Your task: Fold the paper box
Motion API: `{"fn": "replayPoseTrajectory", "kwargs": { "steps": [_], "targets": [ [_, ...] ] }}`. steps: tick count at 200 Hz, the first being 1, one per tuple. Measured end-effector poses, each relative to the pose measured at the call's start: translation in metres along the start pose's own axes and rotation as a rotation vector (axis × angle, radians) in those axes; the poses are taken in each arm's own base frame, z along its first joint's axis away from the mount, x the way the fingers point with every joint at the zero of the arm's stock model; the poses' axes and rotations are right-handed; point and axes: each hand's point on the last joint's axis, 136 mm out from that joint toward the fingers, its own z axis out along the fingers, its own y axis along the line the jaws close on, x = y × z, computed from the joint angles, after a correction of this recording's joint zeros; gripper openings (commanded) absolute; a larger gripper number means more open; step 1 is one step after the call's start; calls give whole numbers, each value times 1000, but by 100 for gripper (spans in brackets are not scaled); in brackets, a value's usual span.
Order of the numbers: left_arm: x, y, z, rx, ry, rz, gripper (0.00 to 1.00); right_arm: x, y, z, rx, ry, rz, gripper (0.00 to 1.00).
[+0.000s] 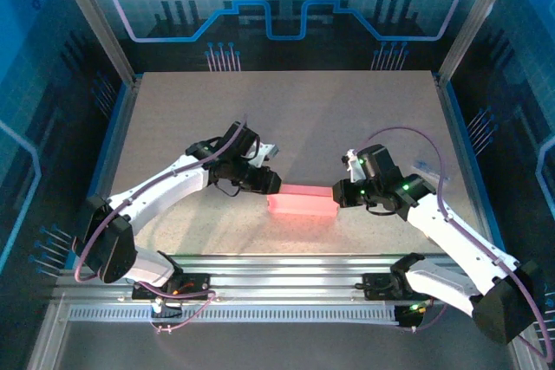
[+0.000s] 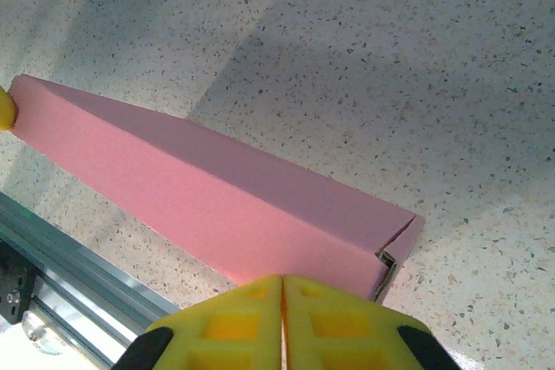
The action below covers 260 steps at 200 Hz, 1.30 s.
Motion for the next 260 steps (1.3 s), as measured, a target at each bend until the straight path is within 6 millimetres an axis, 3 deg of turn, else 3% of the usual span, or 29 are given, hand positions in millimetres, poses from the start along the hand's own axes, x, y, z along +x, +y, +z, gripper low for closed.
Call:
{"fn": "replayPoseTrajectory", "kwargs": {
  "steps": [128, 152, 181, 214, 235, 260],
  "targets": [
    [1, 5, 2, 47, -101, -1, 27, 3, -5, 5, -12, -49, 17, 12],
    [1, 3, 0, 52, -107, -16, 29, 2, -3, 3, -15, -56, 13, 18],
    [0, -3, -7, 56, -108, -44, 45, 0, 0, -3, -2, -50, -26, 31],
    [-20, -28, -35, 93, -187, -20, 70, -6, 15, -16, -2, -45, -138, 59],
    [-27, -47, -60, 126, -253, 22, 98, -16, 34, -25, -17, -51, -254, 81],
    [-19, -58, -86, 143, -301, 71, 99, -23, 50, -29, -21, -36, -378, 92]
  ]
}}
